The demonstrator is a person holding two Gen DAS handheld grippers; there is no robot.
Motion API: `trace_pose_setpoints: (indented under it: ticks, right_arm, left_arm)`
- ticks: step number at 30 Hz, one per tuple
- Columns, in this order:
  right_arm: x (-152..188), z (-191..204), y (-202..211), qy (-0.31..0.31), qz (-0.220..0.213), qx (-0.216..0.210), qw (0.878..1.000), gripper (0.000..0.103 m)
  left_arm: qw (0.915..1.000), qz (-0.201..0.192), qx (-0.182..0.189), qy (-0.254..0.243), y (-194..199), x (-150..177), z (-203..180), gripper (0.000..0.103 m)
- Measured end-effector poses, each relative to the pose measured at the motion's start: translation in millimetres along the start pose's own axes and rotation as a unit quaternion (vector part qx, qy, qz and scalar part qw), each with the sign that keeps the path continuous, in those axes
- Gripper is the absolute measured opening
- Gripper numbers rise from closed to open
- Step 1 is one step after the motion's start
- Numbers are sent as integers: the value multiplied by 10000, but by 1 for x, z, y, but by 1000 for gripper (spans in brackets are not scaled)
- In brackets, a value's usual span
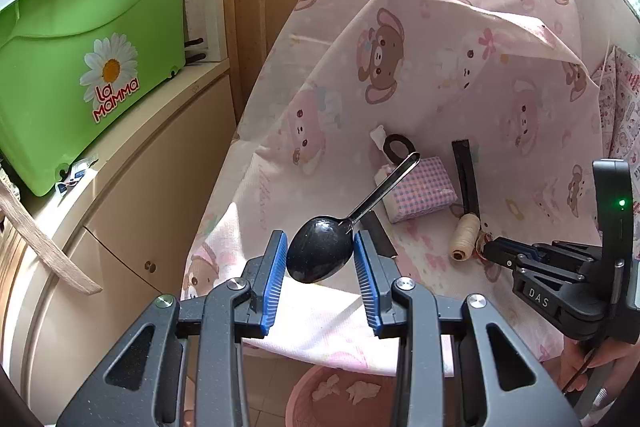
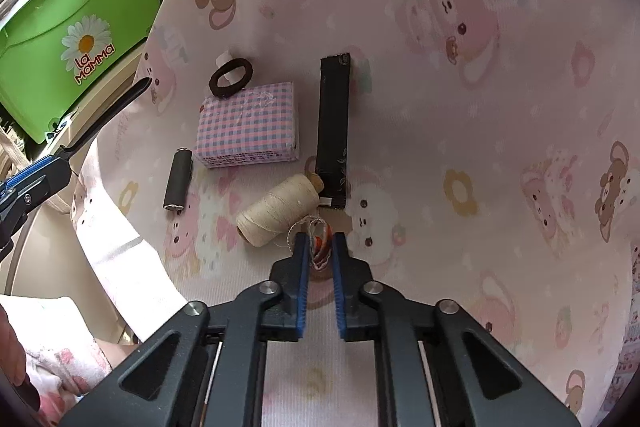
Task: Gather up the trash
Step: 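Grasp the black spoon with the left tool while the right tool grasps the red tape roll, then carry the spoon and tape roll down over the wastebasket with both tools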
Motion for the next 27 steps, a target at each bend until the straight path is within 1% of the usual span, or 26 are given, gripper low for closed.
trace_pose_setpoints:
  ticks: [8,14,18,22,27]
  right_arm:
    - [1,-26,35,-315,-438,-54,9985,8]
    - [-1,-55,57,-697,-656,-259,9951,8]
    - [0,-72,65,-834,-723,-128,9938,8]
    - [0,-77,69,-923,-772,-341,9921,8]
    - [2,-73,83,-767,-988,-545,9907,8]
  left_arm:
    - [9999,-107,-41,-47,6,0,-1,33]
    - [9999,-118,-54,-22,8,0,-1,33]
    - [10000,-70,-30,0,7,1,0,33]
    - [10000,-59,-32,-33,7,2,-2,33]
    - [9999,-120,-3,-120,13,4,-7,33]
Point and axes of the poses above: each gripper's, at about its wrist camera, not at the fingertips, and y roughly against the way its jaws point, z to its left, x to its underside, the point moved 7 cm from there along -y, roughly the way its jaws point, and after that the axes turned 7 degrees about z, right-handed, at the moved point
